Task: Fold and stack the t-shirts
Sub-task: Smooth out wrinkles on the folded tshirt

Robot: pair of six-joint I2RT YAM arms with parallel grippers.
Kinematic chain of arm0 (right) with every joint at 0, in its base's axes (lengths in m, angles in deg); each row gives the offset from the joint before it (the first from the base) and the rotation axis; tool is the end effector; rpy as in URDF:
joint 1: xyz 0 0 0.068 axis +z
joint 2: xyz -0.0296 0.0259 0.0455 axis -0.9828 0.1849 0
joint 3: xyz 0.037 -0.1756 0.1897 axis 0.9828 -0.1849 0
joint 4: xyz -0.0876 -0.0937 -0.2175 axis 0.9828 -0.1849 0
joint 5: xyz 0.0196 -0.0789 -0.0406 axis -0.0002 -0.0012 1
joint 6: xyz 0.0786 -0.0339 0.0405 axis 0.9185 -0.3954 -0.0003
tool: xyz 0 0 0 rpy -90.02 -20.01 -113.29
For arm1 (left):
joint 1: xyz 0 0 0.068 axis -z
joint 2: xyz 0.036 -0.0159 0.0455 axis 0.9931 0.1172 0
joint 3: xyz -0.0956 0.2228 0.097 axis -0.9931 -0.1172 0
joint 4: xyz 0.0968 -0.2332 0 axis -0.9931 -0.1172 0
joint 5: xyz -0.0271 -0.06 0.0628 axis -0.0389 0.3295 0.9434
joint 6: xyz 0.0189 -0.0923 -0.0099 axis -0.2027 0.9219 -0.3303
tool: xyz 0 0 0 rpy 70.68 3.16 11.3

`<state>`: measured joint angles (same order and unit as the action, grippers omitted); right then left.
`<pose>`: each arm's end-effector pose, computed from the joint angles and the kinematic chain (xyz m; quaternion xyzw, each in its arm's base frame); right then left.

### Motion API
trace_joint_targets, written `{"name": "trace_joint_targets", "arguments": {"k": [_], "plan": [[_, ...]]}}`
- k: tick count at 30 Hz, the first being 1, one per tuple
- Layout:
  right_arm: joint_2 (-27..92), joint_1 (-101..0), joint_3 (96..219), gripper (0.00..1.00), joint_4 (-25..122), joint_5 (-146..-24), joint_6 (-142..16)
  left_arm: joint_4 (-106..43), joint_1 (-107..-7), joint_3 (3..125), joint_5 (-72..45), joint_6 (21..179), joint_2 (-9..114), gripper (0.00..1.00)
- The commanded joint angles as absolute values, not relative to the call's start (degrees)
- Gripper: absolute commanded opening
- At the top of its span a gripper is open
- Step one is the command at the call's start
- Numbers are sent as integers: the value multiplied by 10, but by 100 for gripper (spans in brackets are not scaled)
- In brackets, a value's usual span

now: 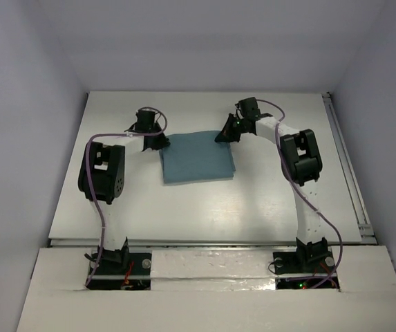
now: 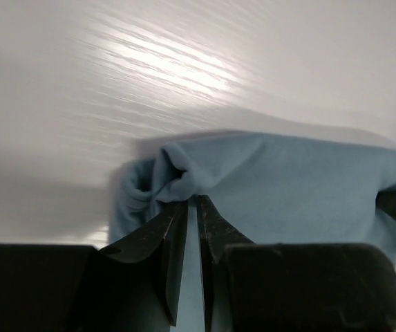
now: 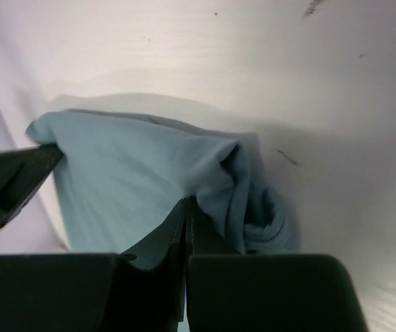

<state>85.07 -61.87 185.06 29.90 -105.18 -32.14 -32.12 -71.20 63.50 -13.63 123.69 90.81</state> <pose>0.4877 0.1954 0.1113 0.0799 0.9124 0.3540 0.1891 0.4450 -0.1079 0.1310 -0.1511 0.8920 -0.2286 0.3595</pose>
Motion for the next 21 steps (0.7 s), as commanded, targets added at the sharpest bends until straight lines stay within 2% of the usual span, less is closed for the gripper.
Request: {"name": "trace_joint_targets", "arguments": {"k": [1,6,11,14,15,17,18,20,21], "plan": [[855,-642,1878,0,319,-1077,-286,-311,-752,607,-123,1226,885,11],[843,-650,1868,0,313,-1078,-291,-308,-758,589,-135,1224,843,16],[777,-650,1861,0,304,-1086,-295,-336,-758,600,-158,1207,683,36],[688,-650,1826,15,310,-1100,-308,-379,-758,598,-160,1188,591,43],[658,-650,1808,29,311,-1099,-324,-397,-751,594,-158,1185,566,45],[553,-650,1741,45,305,-1078,-346,-411,-746,575,-156,1182,477,56],[514,-650,1716,62,298,-1066,-356,-427,-746,569,-151,1182,448,60],[385,-650,1621,78,284,-1027,-378,-446,-746,550,-143,1182,355,73],[338,-650,1588,93,278,-1011,-383,-468,-746,545,-137,1182,328,79]]}}
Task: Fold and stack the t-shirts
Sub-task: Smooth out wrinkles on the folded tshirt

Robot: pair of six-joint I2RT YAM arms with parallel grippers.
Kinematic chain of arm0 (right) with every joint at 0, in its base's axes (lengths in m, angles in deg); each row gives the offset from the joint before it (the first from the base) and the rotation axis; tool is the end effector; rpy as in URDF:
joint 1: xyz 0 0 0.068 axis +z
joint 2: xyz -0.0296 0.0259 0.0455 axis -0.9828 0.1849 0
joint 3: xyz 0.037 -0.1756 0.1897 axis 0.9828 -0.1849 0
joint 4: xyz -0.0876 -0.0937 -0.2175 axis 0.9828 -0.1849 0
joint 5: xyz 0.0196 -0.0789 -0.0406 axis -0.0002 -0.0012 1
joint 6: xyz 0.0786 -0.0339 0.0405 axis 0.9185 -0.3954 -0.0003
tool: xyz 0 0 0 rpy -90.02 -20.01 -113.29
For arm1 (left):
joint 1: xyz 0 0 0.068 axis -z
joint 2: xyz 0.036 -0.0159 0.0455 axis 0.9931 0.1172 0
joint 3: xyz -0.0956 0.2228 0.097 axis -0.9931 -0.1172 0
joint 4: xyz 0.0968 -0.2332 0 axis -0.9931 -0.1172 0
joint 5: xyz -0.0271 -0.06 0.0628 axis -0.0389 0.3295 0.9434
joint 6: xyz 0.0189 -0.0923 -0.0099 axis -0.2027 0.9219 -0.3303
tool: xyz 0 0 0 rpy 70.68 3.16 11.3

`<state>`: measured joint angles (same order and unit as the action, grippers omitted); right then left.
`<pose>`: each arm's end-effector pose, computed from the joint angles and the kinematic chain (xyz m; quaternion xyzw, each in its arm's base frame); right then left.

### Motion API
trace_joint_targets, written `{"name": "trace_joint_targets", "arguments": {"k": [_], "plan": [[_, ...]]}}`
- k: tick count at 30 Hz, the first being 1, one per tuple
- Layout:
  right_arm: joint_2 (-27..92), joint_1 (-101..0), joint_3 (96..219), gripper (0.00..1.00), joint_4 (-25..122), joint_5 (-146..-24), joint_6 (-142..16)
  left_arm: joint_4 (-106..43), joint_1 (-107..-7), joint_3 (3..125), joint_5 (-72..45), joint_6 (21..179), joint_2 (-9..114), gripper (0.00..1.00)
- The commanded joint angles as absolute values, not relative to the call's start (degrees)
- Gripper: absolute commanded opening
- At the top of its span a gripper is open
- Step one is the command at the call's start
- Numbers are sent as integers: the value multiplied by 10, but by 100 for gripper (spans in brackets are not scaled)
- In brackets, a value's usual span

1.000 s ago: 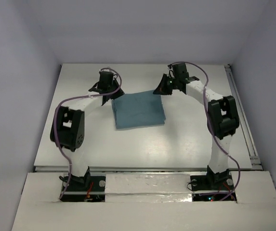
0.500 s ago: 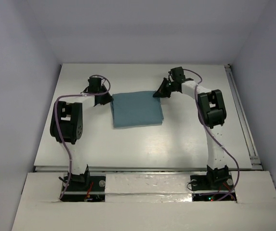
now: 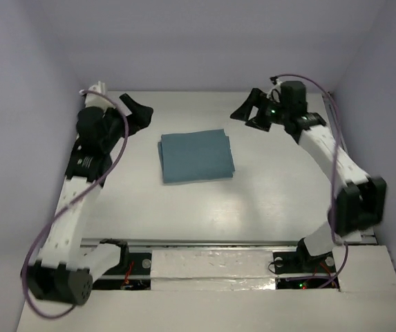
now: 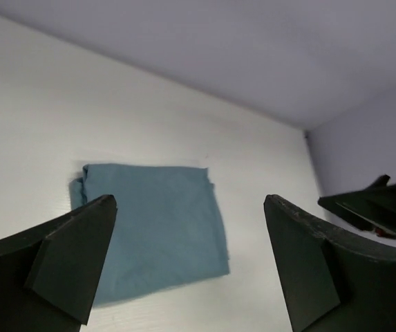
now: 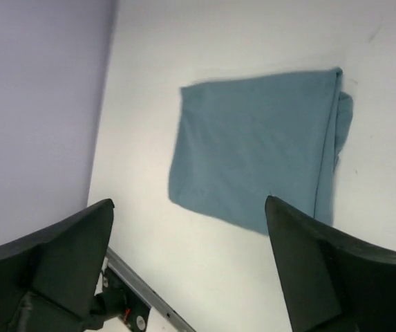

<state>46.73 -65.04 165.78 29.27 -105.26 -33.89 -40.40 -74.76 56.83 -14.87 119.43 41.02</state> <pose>0.3919 0.1412 0.2967 0.0442 0.8542 0.3918 0.3389 0.2945 -0.0585 0.3911 -0.0880 0.7329 -0.2842 0.6118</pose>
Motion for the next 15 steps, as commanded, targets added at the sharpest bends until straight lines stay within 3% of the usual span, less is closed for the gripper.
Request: {"name": "trace_joint_targets", "arguments": {"k": [1,4,5,9,15], "plan": [[291,-650,1554,98,273,-984,-386,-482,-746,540,-131,1183,299,88],[102,-650,1430,100,254,-912,-383,-532,-746,529,-110,1191,204,99],[20,-650,1391,100,245,-892,-382,-542,-746,530,-101,1194,172,99],[-110,-650,1363,100,198,-805,-376,-583,-746,548,-95,1211,131,99],[-116,-650,1389,100,195,-788,-384,-598,-746,549,-105,1203,126,99]]}}
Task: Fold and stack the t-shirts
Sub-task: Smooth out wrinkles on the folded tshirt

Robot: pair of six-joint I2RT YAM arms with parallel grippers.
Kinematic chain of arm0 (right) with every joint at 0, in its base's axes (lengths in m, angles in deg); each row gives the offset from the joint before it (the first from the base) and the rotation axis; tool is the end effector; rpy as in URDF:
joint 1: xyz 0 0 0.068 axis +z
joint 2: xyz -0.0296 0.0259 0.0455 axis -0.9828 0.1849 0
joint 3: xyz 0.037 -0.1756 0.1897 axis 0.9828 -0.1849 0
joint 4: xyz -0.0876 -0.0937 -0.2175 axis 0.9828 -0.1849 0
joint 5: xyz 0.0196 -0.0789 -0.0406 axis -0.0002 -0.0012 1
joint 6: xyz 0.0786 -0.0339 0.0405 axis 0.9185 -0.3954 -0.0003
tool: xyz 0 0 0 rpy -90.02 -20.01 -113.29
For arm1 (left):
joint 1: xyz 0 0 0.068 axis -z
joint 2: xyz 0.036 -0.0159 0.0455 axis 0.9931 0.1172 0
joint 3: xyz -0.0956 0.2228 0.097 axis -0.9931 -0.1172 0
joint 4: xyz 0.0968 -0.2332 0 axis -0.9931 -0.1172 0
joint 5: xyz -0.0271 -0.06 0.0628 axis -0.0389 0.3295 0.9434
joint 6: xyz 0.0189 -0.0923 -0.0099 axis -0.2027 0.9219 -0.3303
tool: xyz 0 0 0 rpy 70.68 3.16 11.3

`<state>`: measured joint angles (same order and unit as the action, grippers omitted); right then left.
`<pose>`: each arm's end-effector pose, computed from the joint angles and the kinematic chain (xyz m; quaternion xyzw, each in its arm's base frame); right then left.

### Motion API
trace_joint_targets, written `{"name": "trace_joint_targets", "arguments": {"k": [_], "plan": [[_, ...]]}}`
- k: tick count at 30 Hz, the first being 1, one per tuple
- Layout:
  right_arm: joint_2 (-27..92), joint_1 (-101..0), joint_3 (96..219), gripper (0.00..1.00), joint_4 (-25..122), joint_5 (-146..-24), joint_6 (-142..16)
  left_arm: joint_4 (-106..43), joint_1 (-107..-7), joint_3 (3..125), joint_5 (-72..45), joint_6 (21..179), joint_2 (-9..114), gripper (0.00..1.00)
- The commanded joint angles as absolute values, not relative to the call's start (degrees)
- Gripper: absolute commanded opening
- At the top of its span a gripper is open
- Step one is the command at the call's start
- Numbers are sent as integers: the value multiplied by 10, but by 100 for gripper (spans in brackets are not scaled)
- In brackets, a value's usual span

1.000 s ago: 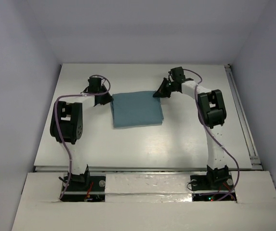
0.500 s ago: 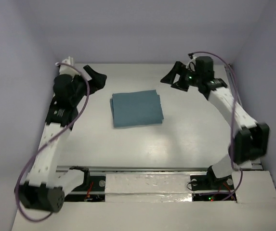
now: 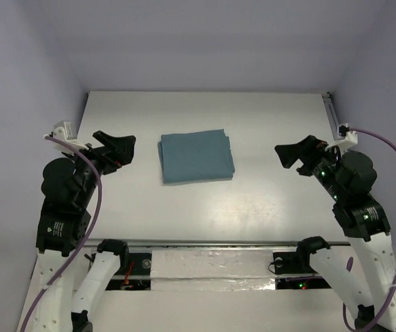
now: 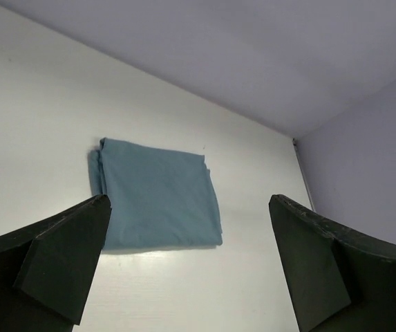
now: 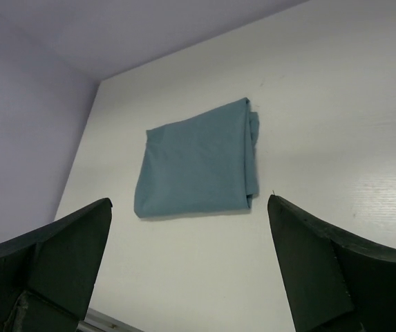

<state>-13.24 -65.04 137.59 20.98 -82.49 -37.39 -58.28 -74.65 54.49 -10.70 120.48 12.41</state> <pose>0.1661 0.0502 0.3748 0.0906 0.7498 0.2912 0.5872 0.1503 -0.0310 0.4299 -0.1056 0.6792 -0.2816 0.6695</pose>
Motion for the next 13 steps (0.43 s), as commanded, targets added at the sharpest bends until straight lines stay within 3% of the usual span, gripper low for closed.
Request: {"name": "trace_joint_targets", "arguments": {"k": [1,13], "plan": [[-116,-650,1391,100,203,-794,-383,-598,-746,549,-105,1204,124,99],[-137,-650,1390,100,219,-801,-378,-619,-746,549,-105,1192,108,99]]}}
